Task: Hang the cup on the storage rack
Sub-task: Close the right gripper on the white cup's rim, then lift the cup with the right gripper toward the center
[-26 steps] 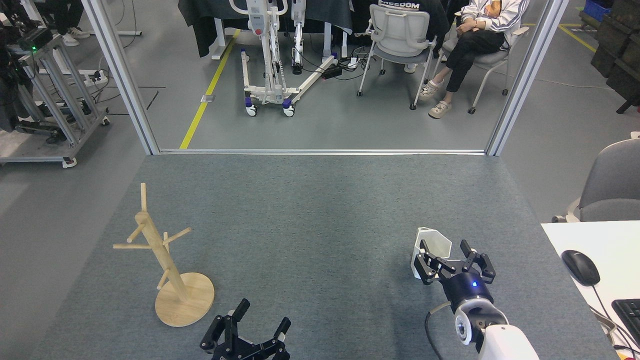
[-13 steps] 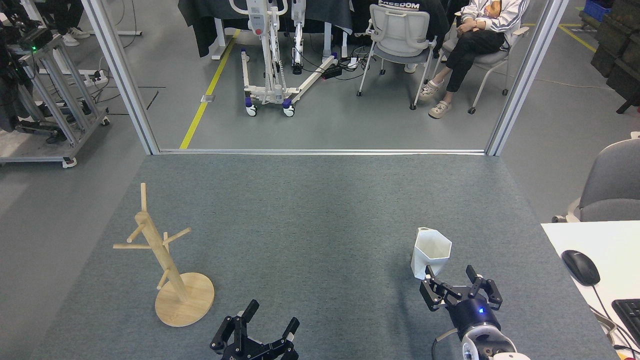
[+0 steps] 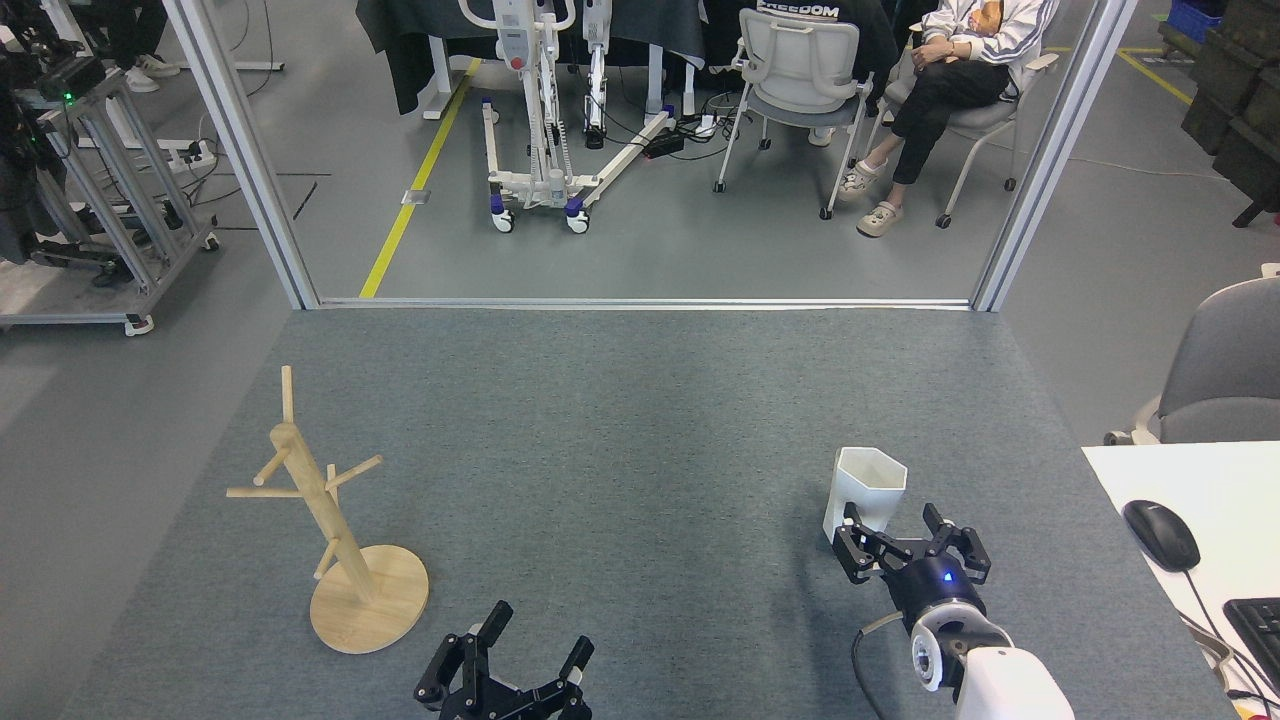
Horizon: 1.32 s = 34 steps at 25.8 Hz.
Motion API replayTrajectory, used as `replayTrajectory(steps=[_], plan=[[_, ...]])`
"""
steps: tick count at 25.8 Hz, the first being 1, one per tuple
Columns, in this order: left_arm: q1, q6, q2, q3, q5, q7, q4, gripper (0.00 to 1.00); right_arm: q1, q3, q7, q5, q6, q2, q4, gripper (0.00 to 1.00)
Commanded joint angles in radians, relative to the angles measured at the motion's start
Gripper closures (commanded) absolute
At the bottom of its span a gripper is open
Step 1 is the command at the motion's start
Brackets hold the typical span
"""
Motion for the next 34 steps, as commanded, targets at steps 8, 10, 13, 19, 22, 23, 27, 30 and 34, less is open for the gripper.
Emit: replayTrajectory(steps=[8, 10, 13, 19, 22, 23, 27, 30, 34], plan=[[0.009, 0.001, 0.0, 0.002, 0.001, 0.001, -0.001, 0.0, -0.047, 0.012, 0.002, 0.0, -0.051, 0.01, 0.058, 0.01], [0.009, -0.001, 0.0, 0.002, 0.001, 0.001, -0.001, 0.0, -0.064, 0.019, 0.002, 0.0, -0.051, 0.01, 0.078, 0.01], [0.009, -0.001, 0.0, 0.002, 0.001, 0.001, -0.001, 0.0, -0.105, 0.038, 0.002, 0.0, -0.051, 0.024, 0.124, 0.01], [0.013, 0.002, -0.002, 0.002, 0.001, 0.001, -0.001, 0.0, -0.188, 0.064, 0.004, 0.0, -0.051, 0.039, 0.219, 0.01], [0.015, 0.002, -0.002, 0.002, 0.001, 0.001, -0.001, 0.0, -0.213, 0.07, 0.004, 0.0, -0.051, 0.051, 0.245, 0.03], [0.015, 0.001, -0.002, 0.002, 0.001, 0.001, -0.001, 0.0, -0.214, 0.07, 0.002, 0.0, -0.054, 0.05, 0.247, 0.16], [0.016, 0.002, -0.002, 0.002, 0.001, 0.001, -0.001, 0.0, -0.225, 0.068, 0.002, 0.002, -0.182, 0.036, 0.224, 0.88], [0.024, 0.002, -0.003, 0.003, 0.001, 0.001, -0.001, 0.0, -0.23, 0.059, 0.004, 0.0, -0.278, 0.024, 0.149, 1.0], [0.03, 0.002, -0.003, 0.003, 0.001, 0.001, -0.003, 0.0, -0.221, 0.058, 0.007, -0.058, -0.394, -0.044, -0.023, 1.0]])
